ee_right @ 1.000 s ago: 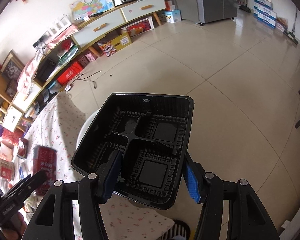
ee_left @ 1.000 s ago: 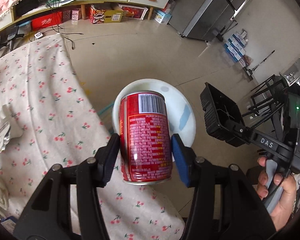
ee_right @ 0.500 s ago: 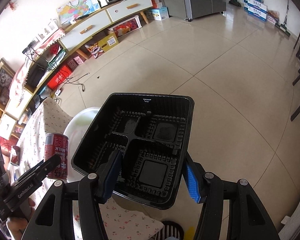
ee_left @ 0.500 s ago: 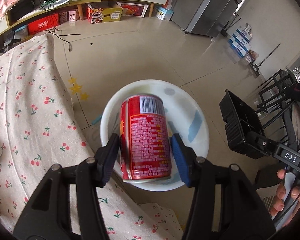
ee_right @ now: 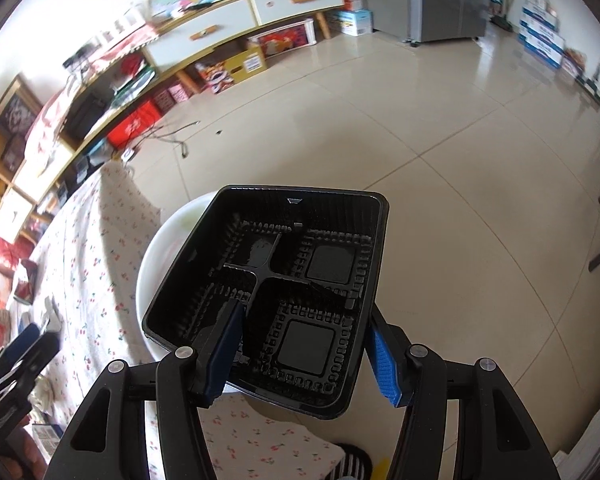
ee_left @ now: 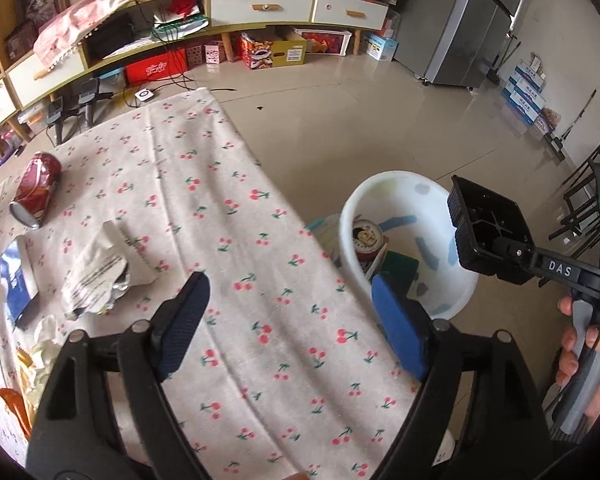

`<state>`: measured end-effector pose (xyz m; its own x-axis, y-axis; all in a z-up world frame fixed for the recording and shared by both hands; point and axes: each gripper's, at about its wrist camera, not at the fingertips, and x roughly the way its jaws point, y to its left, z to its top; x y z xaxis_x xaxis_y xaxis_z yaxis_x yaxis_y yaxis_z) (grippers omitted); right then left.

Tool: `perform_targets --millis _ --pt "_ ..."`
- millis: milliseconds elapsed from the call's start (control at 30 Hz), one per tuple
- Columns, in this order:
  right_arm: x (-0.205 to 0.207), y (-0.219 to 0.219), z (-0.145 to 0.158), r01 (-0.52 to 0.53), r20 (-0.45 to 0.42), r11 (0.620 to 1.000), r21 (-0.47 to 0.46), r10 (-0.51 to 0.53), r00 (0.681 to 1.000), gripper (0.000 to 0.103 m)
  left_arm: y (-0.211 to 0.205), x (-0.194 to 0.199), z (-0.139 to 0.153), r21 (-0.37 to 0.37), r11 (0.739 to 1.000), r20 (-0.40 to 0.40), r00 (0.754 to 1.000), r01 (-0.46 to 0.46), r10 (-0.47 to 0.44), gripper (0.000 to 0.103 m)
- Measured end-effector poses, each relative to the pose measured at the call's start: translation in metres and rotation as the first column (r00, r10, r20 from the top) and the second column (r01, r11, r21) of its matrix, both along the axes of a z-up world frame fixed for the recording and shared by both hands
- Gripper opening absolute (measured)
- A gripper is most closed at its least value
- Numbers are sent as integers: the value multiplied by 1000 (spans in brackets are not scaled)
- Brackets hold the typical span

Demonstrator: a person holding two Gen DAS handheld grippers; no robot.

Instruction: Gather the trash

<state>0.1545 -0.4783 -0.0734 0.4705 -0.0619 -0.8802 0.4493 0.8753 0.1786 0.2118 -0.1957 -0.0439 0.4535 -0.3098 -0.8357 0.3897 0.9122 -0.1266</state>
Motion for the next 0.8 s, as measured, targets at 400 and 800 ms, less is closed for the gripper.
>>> perform_targets --millis 400,800 --pt "31 32 -13 -34 -40 999 -26 33 999 61 109 -10 16 -3 990 13 990 -141 141 85" --pt "32 44 -4 -38 -39 997 -61 36 999 83 163 -19 18 -27 984 -10 984 -178 177 88"
